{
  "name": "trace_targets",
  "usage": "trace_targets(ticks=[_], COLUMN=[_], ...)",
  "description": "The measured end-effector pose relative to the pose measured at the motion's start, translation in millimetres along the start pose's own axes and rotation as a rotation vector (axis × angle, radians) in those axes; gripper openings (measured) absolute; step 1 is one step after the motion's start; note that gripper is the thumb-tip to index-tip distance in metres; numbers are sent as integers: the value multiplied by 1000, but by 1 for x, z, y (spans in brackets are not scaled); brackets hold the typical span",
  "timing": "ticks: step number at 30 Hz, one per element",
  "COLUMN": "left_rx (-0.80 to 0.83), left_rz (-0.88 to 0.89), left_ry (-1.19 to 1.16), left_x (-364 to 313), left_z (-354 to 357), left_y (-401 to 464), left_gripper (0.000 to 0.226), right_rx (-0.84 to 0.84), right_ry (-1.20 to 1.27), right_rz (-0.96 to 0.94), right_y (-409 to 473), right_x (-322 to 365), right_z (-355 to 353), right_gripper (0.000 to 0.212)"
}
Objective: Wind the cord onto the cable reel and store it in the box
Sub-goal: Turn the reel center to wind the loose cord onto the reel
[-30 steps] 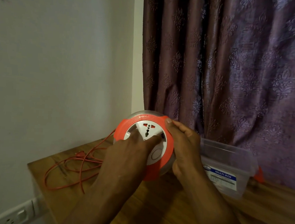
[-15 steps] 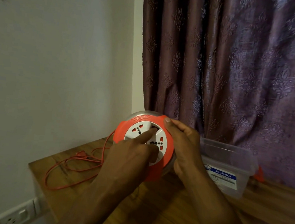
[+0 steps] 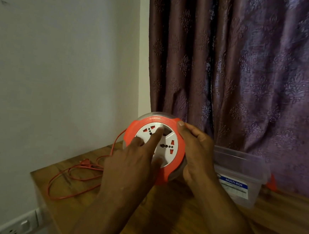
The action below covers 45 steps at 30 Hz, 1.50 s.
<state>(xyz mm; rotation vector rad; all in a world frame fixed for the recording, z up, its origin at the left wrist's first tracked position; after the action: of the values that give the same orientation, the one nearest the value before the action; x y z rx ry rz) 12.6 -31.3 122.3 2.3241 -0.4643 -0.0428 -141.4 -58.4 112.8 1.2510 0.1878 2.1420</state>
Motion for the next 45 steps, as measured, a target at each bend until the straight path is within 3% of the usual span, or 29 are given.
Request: trace_targets(ticks=[9,14,17,20,28,31,35,38,41,45], left_rx=[64,95,86,116,59,24,-132,-208,-135,-90], left_rz=[31,74,91,96,213,245,151,11,8,25], left_ry=[67,142,159,175,228,145,-171,-191,-61,44], left_x=[-8,-15,-17,-17,-24,-22,-6,8,5,-4], left_z=[7,3,-1,-2,-7,-15,-34,-41,-33,-22], left_y=[5,8,10,11,5,5,0,-7,-8,-3], left_gripper=[66,69,66,56,31,19,9,26,52,66], right_rx=[16,43,45,38,30,24,12,-19,-38,-43], right_ry=[20,54,53,40,21,22,-5,-5,2,2], right_rz=[32,38,47,67,67,71,43,21,-1,-12], right_y=[-2,0,0,-1,1,0,2,3,2,1], right_x=[-2,0,-3,-9,-10,-10,-6,-2,2,5], right_z=[1,1,2,3,0,-1,-3,-5,-6,-5], right_gripper=[13,27,21,10,10,12,10,10,12,13])
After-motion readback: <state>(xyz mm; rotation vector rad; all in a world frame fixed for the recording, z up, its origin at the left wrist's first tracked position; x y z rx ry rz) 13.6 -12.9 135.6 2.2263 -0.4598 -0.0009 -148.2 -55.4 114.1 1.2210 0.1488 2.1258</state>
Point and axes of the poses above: each hand's wrist, its own y-axis towards the middle knuckle, its own z-axis out of the palm, x = y × z, the point moved 8 cm from there along y, towards the middle knuckle, and after that the axes turned 13 degrees about y, right-handed, at the moved point
